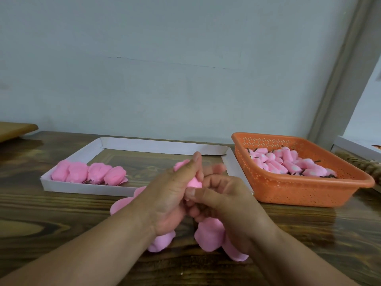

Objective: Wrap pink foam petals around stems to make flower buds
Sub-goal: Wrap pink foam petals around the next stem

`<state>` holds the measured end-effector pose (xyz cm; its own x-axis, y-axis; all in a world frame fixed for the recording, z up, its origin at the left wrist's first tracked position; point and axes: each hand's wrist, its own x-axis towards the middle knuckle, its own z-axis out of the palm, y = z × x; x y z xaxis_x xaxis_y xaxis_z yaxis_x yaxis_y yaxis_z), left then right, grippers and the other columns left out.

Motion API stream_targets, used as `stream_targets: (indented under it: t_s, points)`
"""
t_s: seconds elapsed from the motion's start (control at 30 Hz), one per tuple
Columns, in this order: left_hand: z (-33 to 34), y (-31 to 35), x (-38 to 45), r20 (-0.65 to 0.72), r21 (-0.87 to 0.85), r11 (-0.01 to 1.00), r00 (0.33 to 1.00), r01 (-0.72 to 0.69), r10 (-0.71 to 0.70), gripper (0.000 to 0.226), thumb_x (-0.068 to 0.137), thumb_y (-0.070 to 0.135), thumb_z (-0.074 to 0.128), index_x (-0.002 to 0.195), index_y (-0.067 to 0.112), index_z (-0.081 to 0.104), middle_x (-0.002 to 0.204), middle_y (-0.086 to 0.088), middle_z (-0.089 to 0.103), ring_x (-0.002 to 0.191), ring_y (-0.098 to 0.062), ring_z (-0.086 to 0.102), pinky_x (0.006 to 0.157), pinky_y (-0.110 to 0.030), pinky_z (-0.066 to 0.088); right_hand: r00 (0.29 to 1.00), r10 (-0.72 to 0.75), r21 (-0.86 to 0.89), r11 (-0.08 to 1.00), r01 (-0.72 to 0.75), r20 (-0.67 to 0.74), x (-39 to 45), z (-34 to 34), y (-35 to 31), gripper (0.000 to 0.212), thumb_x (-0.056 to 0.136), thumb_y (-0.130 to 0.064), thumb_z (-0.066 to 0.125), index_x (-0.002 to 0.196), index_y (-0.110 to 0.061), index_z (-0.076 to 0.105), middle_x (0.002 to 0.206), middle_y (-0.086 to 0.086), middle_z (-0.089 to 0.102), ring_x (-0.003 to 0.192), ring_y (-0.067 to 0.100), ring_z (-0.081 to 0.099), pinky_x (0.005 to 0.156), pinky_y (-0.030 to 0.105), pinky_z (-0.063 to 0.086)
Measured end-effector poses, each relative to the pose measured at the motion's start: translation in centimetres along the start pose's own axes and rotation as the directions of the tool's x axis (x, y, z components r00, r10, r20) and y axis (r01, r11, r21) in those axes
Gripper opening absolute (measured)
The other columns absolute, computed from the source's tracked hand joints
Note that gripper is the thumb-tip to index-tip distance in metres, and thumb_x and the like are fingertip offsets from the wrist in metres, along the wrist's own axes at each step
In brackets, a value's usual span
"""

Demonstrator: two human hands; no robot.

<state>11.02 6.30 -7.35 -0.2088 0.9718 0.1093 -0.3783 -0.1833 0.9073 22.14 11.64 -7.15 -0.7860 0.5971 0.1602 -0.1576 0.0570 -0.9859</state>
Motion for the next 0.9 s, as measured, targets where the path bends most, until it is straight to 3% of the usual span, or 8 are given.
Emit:
stream_targets:
  t_s: [0.17,0.27,0.4,0.57,0.67,0.73,0.8,0.9]
  points:
    - [-2.2,2.5,2.2,-0.152,0.22,0.975,0.986,-0.035,0.07,0.052,0.091,0.043,0.049,0.044,0.02,0.052,0.097,-0.003,0.075,0.088,-0.014,0.071,0.072,-0.031,0.049,0.976,-0.179,-0.488,0.867,0.096,-0.127,0.7,-1.7,-0.8,0.02,0.073,-0.016,0.076,0.089,-0.02,0.063,0.074,0.001,0.068,0.065,0.01,0.063,0.06,0.022,0.054]
    - [-5.7,5.9,3.6,-0.376,0.48,0.877,0.908,0.018,0.187,0.058,0.099,0.039,0.041,0.046,0.017,0.052,0.071,0.003,0.068,0.071,-0.014,0.059,0.061,-0.027,0.037,0.937,-0.233,-0.516,0.854,0.068,-0.262,1.5,-3.4,-1.0,0.028,0.074,-0.013,0.076,0.096,-0.019,0.061,0.082,0.002,0.067,0.072,0.013,0.064,0.064,0.022,0.054]
    - [-9.5,7.6,4.6,-0.506,0.703,0.654,0.843,0.28,0.183,0.055,0.101,0.038,0.037,0.057,0.011,0.054,0.048,-0.001,0.052,0.056,-0.018,0.046,0.058,-0.026,0.033,0.922,-0.251,-0.531,0.846,0.059,-0.296,2.2,-5.1,-0.2,0.026,0.076,-0.01,0.075,0.098,-0.015,0.062,0.087,0.005,0.067,0.076,0.015,0.064,0.062,0.022,0.051]
    - [-12.0,7.5,5.1,-0.455,0.89,0.137,0.865,0.435,0.212,0.048,0.103,0.034,0.033,0.066,0.011,0.053,0.06,-0.006,0.054,0.058,-0.019,0.049,0.046,-0.016,0.036,0.914,-0.269,-0.542,0.838,0.067,-0.303,2.6,-6.1,0.0,0.027,0.076,-0.008,0.074,0.1,-0.013,0.063,0.084,0.003,0.068,0.067,0.002,0.064,0.059,0.012,0.051]
    - [-13.2,6.6,5.7,-0.45,0.88,-0.066,0.871,0.47,0.194,0.044,0.102,0.037,0.034,0.066,0.015,0.048,0.085,-0.011,0.058,0.069,-0.022,0.049,0.061,-0.024,0.039,0.905,-0.302,-0.562,0.822,0.089,-0.299,2.6,-6.3,0.0,0.028,0.076,-0.007,0.074,0.1,-0.013,0.062,0.082,0.003,0.068,0.065,0.0,0.063,0.058,0.011,0.051]
    - [-13.9,5.9,6.2,-0.436,0.88,-0.122,0.882,0.459,0.177,0.042,0.101,0.037,0.034,0.08,0.009,0.057,0.095,-0.013,0.061,0.08,-0.022,0.048,0.068,-0.027,0.037,0.905,-0.306,-0.566,0.819,0.093,-0.294,2.6,-6.4,0.0,0.027,0.076,-0.006,0.074,0.099,-0.014,0.062,0.082,0.004,0.068,0.066,0.004,0.064,0.059,0.013,0.052]
    - [-14.2,5.4,6.3,-0.412,0.889,-0.145,0.898,0.433,0.158,0.038,0.102,0.032,0.036,0.092,0.006,0.061,0.078,-0.003,0.055,0.083,-0.024,0.05,0.063,-0.025,0.04,0.909,-0.298,-0.569,0.818,0.086,-0.29,2.7,-6.4,0.1,0.028,0.075,-0.006,0.074,0.099,-0.014,0.063,0.081,0.003,0.069,0.067,0.008,0.064,0.061,0.016,0.052]
    - [-14.4,4.9,6.2,-0.408,0.888,-0.148,0.895,0.435,0.182,0.028,0.102,0.014,0.036,0.079,0.011,0.05,0.068,0.0,0.049,0.091,-0.031,0.06,0.081,-0.036,0.051,0.912,-0.296,-0.577,0.812,0.084,-0.284,2.7,-6.4,0.2,0.027,0.074,-0.007,0.075,0.097,-0.015,0.063,0.078,0.001,0.069,0.068,0.008,0.065,0.063,0.015,0.052]
